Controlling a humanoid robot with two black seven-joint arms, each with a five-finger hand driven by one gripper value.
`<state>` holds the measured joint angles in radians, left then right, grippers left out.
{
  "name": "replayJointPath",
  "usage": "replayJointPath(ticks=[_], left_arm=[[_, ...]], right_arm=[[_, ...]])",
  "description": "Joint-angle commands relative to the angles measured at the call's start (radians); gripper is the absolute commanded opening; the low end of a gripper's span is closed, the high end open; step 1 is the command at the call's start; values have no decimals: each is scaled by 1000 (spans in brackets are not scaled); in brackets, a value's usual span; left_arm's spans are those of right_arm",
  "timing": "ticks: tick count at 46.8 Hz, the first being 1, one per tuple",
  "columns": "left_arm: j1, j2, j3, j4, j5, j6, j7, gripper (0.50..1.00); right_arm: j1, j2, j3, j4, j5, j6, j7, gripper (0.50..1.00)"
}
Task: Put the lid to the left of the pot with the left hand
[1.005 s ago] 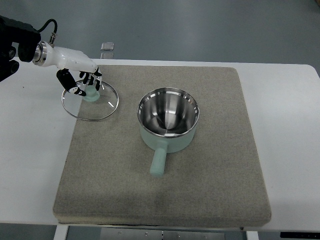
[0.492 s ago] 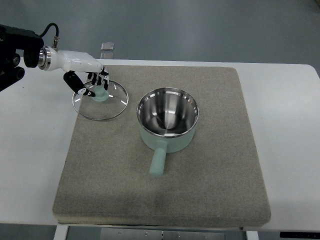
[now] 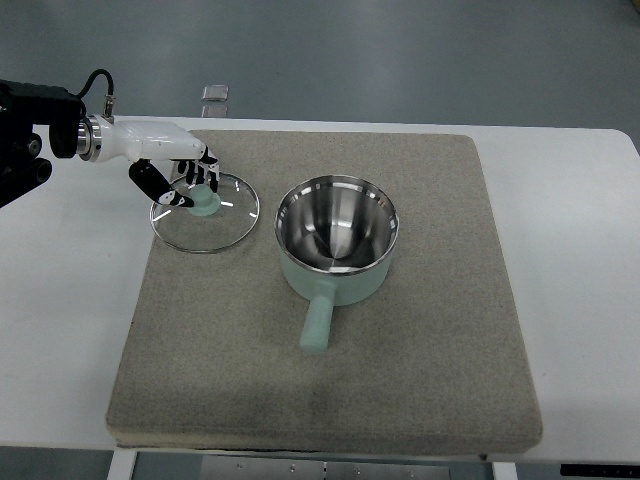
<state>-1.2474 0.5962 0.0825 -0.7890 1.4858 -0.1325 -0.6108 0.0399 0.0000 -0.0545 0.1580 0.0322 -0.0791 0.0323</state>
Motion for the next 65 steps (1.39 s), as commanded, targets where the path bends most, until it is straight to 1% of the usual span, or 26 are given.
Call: replayJointPath(ticks=[1, 21, 22, 23, 24, 26, 27, 29, 31, 33, 35, 36, 42, 51, 55, 59, 65], left_arm=[[0, -9, 6, 2, -35, 13, 0, 500], [3, -9, 11, 13, -42, 16, 0, 500], [3, -9, 11, 13, -42, 16, 0, 510], [5, -9, 11, 13, -41, 16, 0, 529], [9, -9, 13, 11, -41, 16, 0, 563], [17, -9, 10, 11, -42, 16, 0, 662], [20, -9, 6, 11, -42, 16, 0, 690], [20, -10, 5, 11, -42, 16, 0, 715], [20, -10, 5, 11, -42, 16, 0, 767], [20, -9, 5, 11, -42, 16, 0, 793], [20, -9, 5, 11, -42, 16, 0, 857], [22, -7, 5, 11, -42, 16, 0, 878], [23, -7, 5, 11, -44, 16, 0, 887], [23, -9, -1, 11, -51, 17, 0, 887], [22, -10, -17, 17, -97, 17, 0, 887], [19, -13, -23, 66, -185, 17, 0, 902], [17, -53, -21, 163, -318, 17, 0, 913]], right_arm=[[0, 0, 1, 0, 0, -1, 0, 921], [0, 0, 1, 0, 0, 1, 0, 921], [0, 0, -1, 0, 0, -1, 0, 921], [0, 0, -1, 0, 0, 1, 0, 921], [0, 0, -1, 0, 0, -1, 0, 921], [0, 0, -1, 0, 0, 1, 0, 921], [0, 0, 1, 0, 0, 1, 0, 921], [0, 0, -1, 0, 0, -1, 0, 921], [0, 0, 1, 0, 0, 1, 0, 921], [0, 0, 1, 2, 0, 1, 0, 921], [0, 0, 1, 0, 0, 1, 0, 921], [0, 0, 1, 0, 0, 1, 0, 921], [0, 0, -1, 0, 0, 1, 0, 921], [0, 0, 1, 0, 0, 1, 0, 921], [0, 0, 1, 0, 0, 1, 0, 921], [0, 0, -1, 0, 2, 1, 0, 921], [0, 0, 1, 0, 0, 1, 0, 921]])
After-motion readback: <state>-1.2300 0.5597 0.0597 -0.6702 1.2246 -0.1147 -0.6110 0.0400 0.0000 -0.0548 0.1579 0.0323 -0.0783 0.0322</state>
